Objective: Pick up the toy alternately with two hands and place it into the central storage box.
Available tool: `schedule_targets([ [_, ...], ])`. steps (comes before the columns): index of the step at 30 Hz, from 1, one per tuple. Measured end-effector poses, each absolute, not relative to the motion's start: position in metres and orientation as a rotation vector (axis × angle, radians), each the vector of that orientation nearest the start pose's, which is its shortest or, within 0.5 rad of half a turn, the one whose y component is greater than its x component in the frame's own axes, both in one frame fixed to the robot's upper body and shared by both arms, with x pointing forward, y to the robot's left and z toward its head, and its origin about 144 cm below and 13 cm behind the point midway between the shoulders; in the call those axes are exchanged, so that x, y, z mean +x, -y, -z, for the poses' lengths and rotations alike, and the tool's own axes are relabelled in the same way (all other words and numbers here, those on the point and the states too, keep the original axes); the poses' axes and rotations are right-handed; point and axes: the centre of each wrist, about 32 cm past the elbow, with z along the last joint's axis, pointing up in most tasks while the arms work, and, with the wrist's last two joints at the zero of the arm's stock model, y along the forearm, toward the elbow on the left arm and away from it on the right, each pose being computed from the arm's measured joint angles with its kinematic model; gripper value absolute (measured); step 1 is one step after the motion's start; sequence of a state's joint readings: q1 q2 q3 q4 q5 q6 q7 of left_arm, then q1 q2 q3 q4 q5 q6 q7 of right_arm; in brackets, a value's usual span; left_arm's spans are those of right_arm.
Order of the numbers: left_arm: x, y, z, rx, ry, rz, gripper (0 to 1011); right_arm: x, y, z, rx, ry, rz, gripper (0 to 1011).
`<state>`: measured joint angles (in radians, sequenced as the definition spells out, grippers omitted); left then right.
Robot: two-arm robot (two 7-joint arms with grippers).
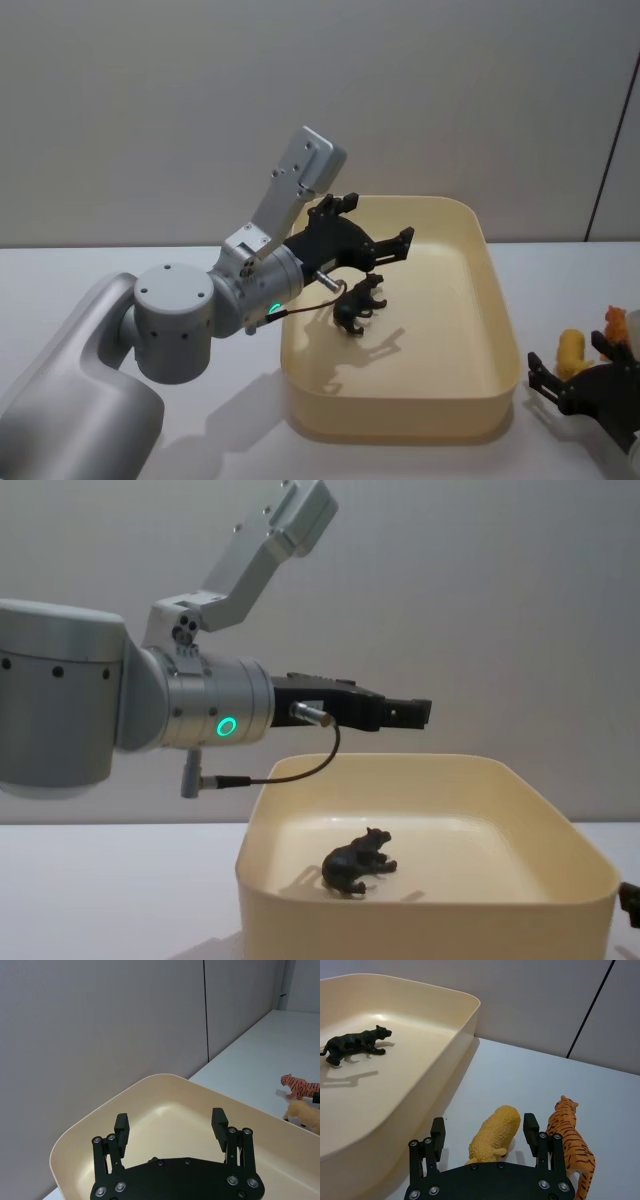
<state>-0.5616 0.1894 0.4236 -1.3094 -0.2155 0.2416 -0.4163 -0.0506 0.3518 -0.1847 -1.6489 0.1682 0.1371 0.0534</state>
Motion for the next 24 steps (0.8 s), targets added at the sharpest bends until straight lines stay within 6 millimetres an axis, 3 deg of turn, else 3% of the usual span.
schedule_targets([
  [11, 0.5870, -0.1719, -1.2546, 0.156, 0.076, -0.833, 1001, 0.4465, 0.2603, -1.1443, -0.274, 0.016, 1.319, 684],
  [20, 0.5870, -0.1719, -1.2546, 0.155, 0.076, -0.833, 1001, 0.4492, 0.2583, -1.1441, -0.277, 0.018, 1.319, 383],
  [24, 0.5870, -0.1719, -1.2546, 0.156, 0.076, -0.833, 1001, 0.4498, 0.2577, -1.1441, -0.278, 0.019, 1.319, 325],
])
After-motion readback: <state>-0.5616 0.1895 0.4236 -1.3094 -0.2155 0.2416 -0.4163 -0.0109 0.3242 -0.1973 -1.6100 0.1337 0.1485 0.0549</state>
